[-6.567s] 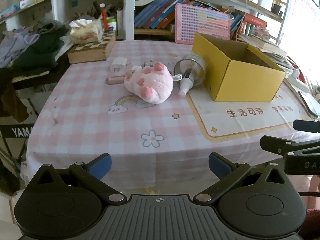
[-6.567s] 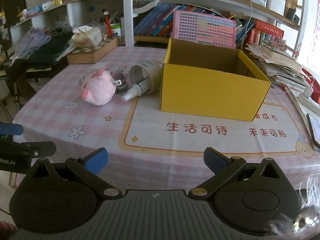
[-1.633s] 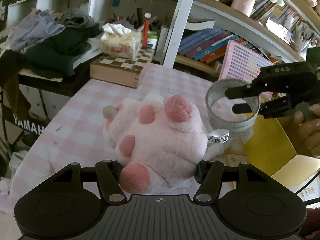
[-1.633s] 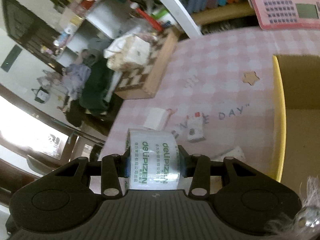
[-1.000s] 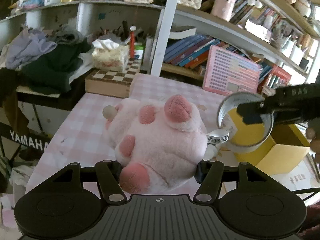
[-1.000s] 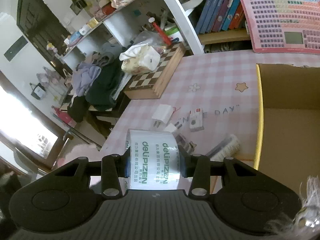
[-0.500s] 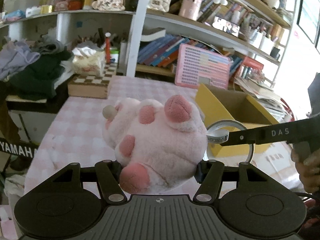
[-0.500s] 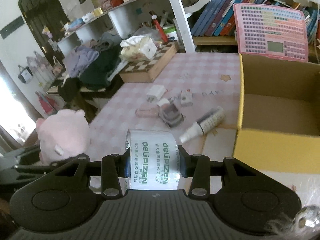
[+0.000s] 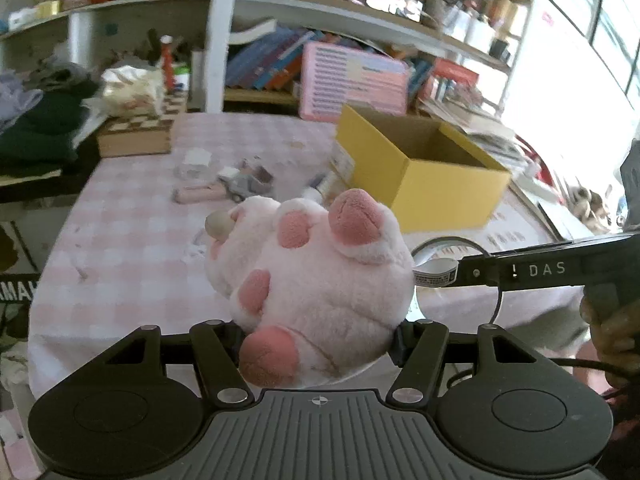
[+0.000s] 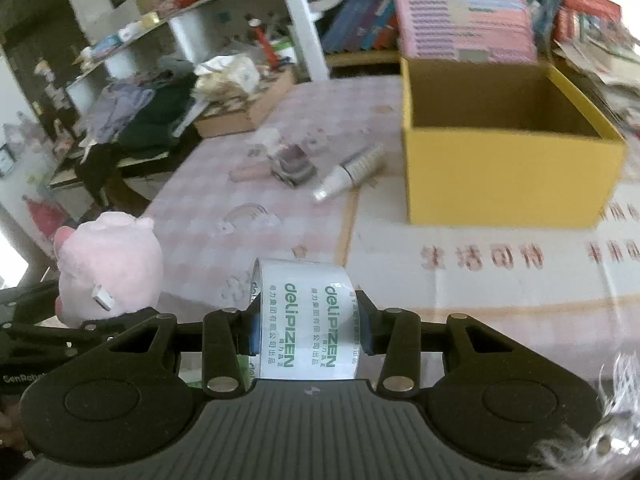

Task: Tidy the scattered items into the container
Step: 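Carry the plush toy and tape roll up toward the yellow cardboard box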

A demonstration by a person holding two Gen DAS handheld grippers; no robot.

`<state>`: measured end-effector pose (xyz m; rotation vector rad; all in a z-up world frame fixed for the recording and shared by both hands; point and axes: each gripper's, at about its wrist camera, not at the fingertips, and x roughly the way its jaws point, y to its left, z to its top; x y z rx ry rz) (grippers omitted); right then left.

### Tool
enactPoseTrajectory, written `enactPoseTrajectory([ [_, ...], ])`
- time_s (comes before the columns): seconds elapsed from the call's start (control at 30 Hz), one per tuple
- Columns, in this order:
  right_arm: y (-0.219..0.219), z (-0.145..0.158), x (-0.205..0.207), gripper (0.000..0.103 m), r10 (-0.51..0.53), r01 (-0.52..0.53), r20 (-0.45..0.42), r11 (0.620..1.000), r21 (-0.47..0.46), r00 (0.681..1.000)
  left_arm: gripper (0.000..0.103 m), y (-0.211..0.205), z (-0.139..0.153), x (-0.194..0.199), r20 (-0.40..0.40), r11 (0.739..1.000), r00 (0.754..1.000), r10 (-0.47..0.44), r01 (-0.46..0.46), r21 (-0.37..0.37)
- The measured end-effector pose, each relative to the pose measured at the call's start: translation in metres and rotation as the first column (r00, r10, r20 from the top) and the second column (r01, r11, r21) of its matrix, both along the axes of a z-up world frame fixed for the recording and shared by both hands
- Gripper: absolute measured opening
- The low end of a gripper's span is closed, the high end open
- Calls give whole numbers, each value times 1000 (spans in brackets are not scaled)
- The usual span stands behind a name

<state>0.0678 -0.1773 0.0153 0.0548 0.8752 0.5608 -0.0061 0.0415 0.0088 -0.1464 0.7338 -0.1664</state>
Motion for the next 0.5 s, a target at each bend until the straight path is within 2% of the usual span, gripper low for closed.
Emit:
enactPoseTrajectory([
  [0.23,-15,-7,-19,40,-81,81,-18,997,-21,997,62,-16,1,-7,8,996,996,-86,86,27],
  [0.5,-30,-7,-28,40,-154,154,3,986,-57,988,62,-27,0,-4,2,986,986,-165,165,33],
])
